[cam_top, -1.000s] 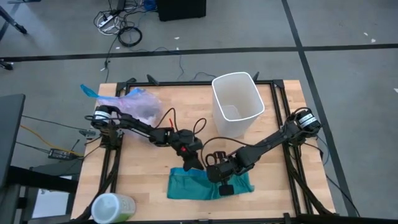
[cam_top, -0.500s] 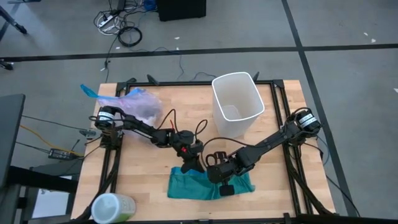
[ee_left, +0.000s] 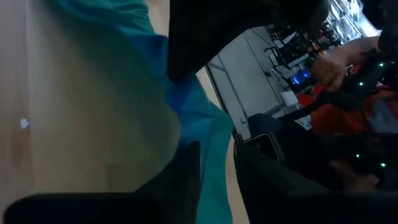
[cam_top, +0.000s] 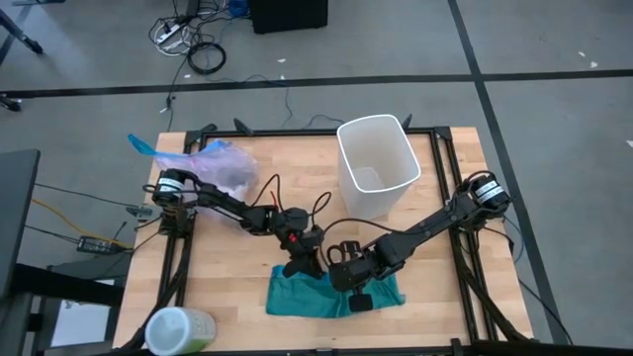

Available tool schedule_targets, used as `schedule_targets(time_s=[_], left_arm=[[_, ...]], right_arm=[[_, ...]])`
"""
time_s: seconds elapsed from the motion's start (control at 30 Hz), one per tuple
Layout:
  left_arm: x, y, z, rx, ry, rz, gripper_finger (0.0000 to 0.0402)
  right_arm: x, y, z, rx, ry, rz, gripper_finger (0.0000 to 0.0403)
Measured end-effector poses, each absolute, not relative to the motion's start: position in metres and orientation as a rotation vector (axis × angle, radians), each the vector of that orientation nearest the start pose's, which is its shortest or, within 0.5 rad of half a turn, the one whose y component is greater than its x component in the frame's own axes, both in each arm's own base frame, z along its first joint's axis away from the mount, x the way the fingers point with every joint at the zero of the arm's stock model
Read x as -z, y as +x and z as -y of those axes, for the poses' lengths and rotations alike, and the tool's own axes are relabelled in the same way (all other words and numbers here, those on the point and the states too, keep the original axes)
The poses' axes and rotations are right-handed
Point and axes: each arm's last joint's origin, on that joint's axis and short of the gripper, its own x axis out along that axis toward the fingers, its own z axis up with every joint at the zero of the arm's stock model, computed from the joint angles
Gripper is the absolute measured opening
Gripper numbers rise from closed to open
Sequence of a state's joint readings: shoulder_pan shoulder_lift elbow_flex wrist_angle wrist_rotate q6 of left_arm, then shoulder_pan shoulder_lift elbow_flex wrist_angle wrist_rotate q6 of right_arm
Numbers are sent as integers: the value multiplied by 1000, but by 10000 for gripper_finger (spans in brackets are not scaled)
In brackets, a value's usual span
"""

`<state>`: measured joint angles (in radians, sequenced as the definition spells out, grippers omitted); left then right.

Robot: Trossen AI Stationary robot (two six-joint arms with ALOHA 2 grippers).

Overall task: Place trash/remove bag and relplace
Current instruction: Put the blue trash bag into the white trash bin

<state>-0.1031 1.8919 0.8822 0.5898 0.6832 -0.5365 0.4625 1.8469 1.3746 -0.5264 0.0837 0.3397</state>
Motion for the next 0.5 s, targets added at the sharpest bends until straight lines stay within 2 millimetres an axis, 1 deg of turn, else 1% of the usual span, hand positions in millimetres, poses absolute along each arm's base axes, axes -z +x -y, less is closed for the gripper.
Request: schedule_targets(time_s=[0.1,0.3,0.4,0.5], left_arm=[[-142,364,51,628,-617,-597,124],[-148,369,32,579,-639,-514,144],[-144,368,28,552,-659,-557,145],[-135,365,33,596,-675,-630,145]], right_arm=[[-218,350,-172,-177,39,-1009,0],[-218,350,-172,-176,41,-1008,0],[-218,350,-172,-176,41,-1008,0],[-218,350,-172,-176,41,-1008,0]])
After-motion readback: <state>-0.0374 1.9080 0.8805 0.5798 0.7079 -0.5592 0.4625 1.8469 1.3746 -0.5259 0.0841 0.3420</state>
